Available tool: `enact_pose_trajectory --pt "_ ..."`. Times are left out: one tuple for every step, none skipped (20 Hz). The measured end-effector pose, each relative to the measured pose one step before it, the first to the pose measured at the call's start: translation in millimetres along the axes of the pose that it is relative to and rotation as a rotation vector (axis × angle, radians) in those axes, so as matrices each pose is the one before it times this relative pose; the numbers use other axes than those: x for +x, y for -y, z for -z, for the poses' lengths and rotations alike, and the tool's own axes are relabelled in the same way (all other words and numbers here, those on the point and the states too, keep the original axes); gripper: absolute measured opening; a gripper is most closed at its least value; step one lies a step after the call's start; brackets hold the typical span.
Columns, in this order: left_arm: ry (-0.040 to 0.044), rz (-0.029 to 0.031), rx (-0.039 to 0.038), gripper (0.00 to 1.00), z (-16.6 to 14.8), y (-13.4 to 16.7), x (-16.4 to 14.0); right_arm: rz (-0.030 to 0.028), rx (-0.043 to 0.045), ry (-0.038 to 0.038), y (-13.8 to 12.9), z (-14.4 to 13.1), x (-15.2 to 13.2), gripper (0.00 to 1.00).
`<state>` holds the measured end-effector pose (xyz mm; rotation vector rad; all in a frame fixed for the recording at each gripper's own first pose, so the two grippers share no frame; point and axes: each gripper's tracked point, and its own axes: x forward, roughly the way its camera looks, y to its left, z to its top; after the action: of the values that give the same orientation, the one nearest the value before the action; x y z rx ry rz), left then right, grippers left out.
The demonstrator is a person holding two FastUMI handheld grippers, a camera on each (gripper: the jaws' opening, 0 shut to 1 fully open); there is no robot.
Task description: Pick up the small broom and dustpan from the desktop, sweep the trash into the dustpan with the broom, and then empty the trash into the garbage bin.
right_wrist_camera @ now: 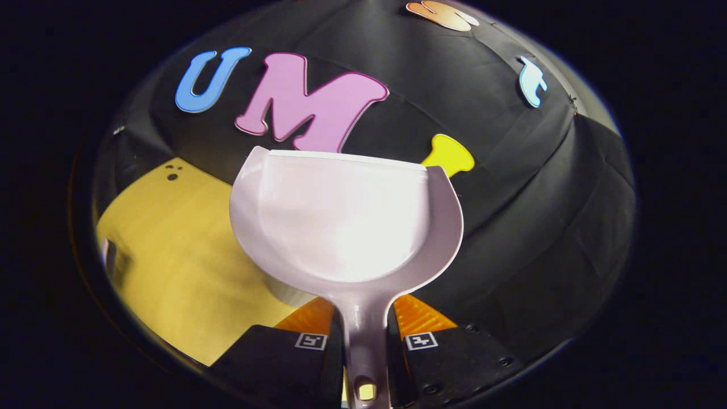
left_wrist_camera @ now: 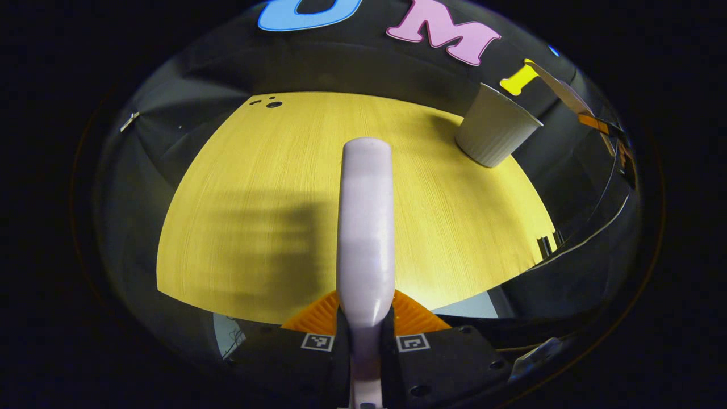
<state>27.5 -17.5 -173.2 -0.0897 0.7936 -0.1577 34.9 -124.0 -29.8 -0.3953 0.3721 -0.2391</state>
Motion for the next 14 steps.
enact_pose_trajectory --pt "0.00714 -0.00469 -0.00109 0.25 -1.00 -2.39 0.78 -0.03877 0.01820 -0.00028 -19.80 -0.08 -5.19 0.39" --pt "0.00542 -0.00565 -0.00250 0.27 1.55 -4.73 -0.35 -0.04771 0.02048 -0.00399 -24.09 2.52 -3.57 0.35" --pt "0.00449 -0.00608 -0.00345 0.26 -0.80 -2.95 0.81 -0.03588 0.01386 -0.00486 -18.07 3.81 -0.80 0.39" --pt "0.00737 -0.00420 -0.00414 0.25 -2.37 -3.31 1.53 -0.04180 0.01626 -0.01197 -22.70 6.44 0.21 0.35" --pt "0.00371 -0.00403 -0.00628 0.27 -0.98 -3.30 2.42 -0.03412 0.01564 -0.00902 -20.72 7.40 1.35 0.35" --pt "-0.00100 -0.00481 -0.00678 0.25 -0.99 -3.54 2.99 -0.04205 0.01850 -0.02106 -22.19 9.69 3.23 0.35" --pt "-0.00390 -0.00789 -0.00514 0.26 -0.09 -4.12 2.79 -0.03838 0.01828 -0.02559 -18.58 9.50 2.48 0.35" --pt "-0.00212 -0.00773 -0.00439 0.27 -0.99 -4.12 2.48 -0.04127 0.01623 -0.02364 -19.93 11.72 1.74 0.39" --pt "-0.00449 -0.00149 -0.00521 0.26 -0.76 -3.00 4.10 -0.03524 0.01333 -0.02551 -21.86 16.55 10.98 0.31" --pt "-0.01189 -0.00294 -0.00579 0.25 0.15 -3.48 5.14 -0.02722 0.00686 -0.03099 -16.11 13.75 9.68 0.35" --pt "-0.01357 -0.00548 -0.00263 0.25 0.97 -3.10 4.87 -0.02093 0.00598 -0.03287 -11.84 13.64 8.34 0.35" --pt "-0.01376 -0.00609 0.00312 0.25 -0.51 -2.52 5.73 -0.01981 0.00619 -0.03400 -11.37 15.61 12.54 0.35" --pt "-0.01094 -0.00846 0.00486 0.27 -2.82 -5.83 8.60 -0.01817 0.00835 -0.03502 -8.30 15.59 16.00 0.39" --pt "-0.00964 -0.00916 0.00585 0.24 -3.15 -5.37 7.34 -0.01133 0.00883 -0.03527 -7.27 14.38 13.41 0.35"
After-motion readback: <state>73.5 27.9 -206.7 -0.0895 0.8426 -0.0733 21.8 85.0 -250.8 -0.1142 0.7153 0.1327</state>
